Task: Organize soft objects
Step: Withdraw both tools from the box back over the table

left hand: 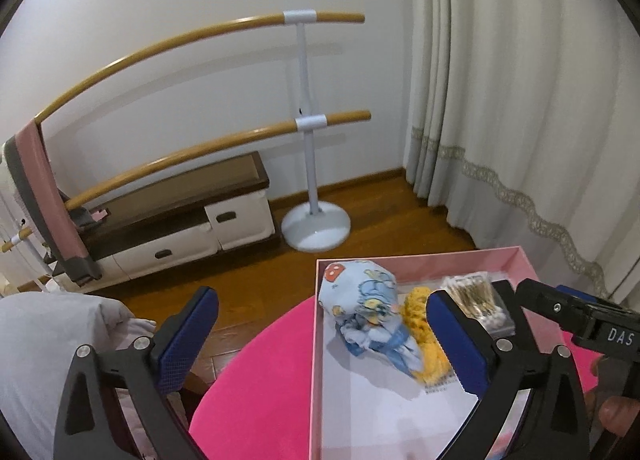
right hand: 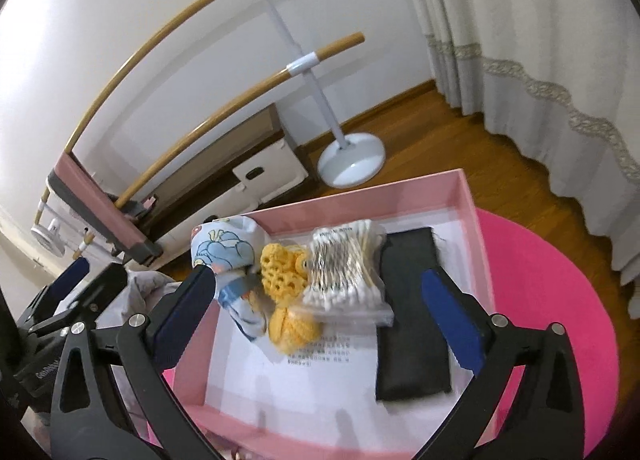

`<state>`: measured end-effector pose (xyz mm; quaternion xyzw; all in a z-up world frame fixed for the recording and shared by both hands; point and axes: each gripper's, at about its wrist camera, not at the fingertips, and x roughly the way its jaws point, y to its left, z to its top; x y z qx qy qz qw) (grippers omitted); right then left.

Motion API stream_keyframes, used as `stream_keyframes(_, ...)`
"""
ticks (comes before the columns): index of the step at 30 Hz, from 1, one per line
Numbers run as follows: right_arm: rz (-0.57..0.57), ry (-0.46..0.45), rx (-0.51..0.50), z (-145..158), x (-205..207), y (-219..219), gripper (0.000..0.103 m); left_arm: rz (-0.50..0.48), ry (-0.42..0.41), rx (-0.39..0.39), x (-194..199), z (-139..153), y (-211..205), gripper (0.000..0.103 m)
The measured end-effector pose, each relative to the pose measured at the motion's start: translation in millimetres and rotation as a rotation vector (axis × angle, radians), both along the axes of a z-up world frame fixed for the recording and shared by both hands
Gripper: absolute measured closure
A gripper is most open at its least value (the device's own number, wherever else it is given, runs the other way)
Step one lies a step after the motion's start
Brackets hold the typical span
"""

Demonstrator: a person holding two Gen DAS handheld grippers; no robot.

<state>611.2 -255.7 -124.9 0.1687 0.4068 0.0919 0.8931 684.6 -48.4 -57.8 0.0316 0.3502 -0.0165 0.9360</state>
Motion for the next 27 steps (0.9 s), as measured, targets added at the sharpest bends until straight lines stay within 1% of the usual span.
stream_keyframes(1, -0.003, -0.008, -0.005, 3, -6, 0, 0.0, 0.002, -0.01, -0.003, -6, 4, 0, 0.0)
stream_keyframes(4, 0.002, -0.045, -0.031, 20, -34, 1, 0.0, 0.005, -0.039, -0.009, -43, 5, 3, 0.0)
stream_keyframes(5, 0.004, -0.057, -0.04, 25, -43, 2, 0.0, 0.005, -0.05, -0.015, -63, 3, 9, 0.0)
stream_keyframes(8, 0.002, -0.11, -0.071, 41, -77, 5, 0.0, 0.009, -0.082, -0.027, -103, 2, 14, 0.0)
stream_keyframes(14, -0.007, -0.205, -0.105, 67, -143, 6, 0.0, 0.015, -0.147, -0.051, -191, 13, 25, 0.0)
stream_keyframes(19, -0.022, -0.245, -0.12, 72, -189, 7, 0.0, 0.018, -0.189, -0.078, -247, 15, 32, 0.0)
stream_keyframes(22, -0.019, -0.258, -0.13, 72, -208, 7, 0.0, 0.027, -0.21, -0.079, -278, 15, 34, 0.0)
stream_keyframes(26, -0.04, -0.28, -0.159, 72, -238, 8, 0.0, 0.029, -0.23, -0.104, -322, 16, 37, 0.0)
stream_keyframes(27, -0.045, -0.287, -0.168, 73, -244, 9, 0.0, 0.031, -0.236, -0.105, -328, 17, 39, 0.0)
